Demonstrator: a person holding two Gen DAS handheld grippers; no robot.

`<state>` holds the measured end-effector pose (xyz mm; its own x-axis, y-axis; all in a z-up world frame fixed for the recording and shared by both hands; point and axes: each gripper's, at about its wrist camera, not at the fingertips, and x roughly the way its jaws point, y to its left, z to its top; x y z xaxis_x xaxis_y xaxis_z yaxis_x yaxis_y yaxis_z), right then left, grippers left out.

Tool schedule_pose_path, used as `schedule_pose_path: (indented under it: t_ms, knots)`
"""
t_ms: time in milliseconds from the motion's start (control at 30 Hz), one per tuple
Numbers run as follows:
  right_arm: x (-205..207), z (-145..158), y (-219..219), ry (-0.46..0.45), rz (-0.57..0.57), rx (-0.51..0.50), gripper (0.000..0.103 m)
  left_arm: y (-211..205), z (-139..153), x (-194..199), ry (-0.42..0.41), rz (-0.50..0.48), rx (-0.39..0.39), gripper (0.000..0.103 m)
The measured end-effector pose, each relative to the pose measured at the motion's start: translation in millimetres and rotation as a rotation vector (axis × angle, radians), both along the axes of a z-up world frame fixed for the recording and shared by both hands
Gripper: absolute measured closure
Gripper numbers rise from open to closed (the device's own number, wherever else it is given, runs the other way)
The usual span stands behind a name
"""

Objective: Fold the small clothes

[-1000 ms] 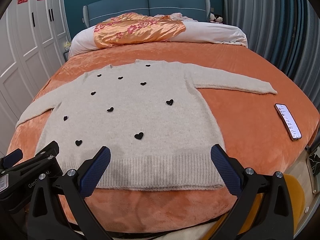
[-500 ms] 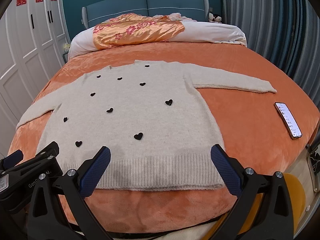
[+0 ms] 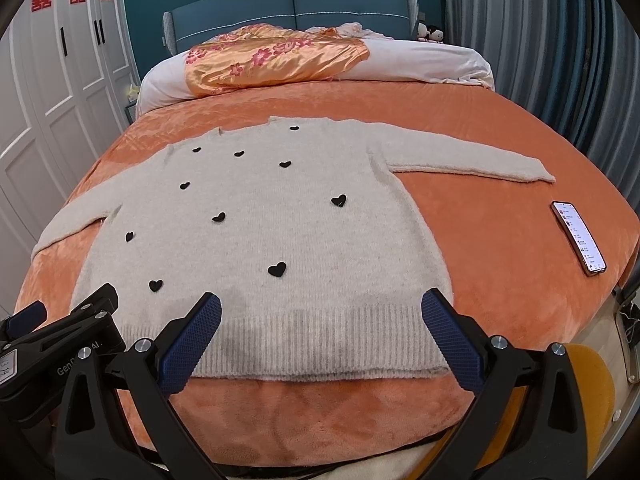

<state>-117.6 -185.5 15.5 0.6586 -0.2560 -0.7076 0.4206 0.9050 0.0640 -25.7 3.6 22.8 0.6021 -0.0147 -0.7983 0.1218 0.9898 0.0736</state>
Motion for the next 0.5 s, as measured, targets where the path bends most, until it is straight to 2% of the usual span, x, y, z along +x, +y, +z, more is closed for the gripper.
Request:
schedule_pose_path:
  t_ms: [233, 333, 500]
  knots:
    - [6, -8, -9, 0.000, 0.030, 0.012, 0.005, 4, -7, 9, 0.036, -0.002, -0.019, 0.005]
    - [11, -11, -47, -0.009, -0.001, 0.057, 0.005, 17, -4, 18, 0.004, 0.024, -0.057, 0.006]
    - [17, -26, -167, -0.082, -0.131, 0.186, 0.005, 40, -3, 49, -0.007, 0.051, -0.112, 0.005]
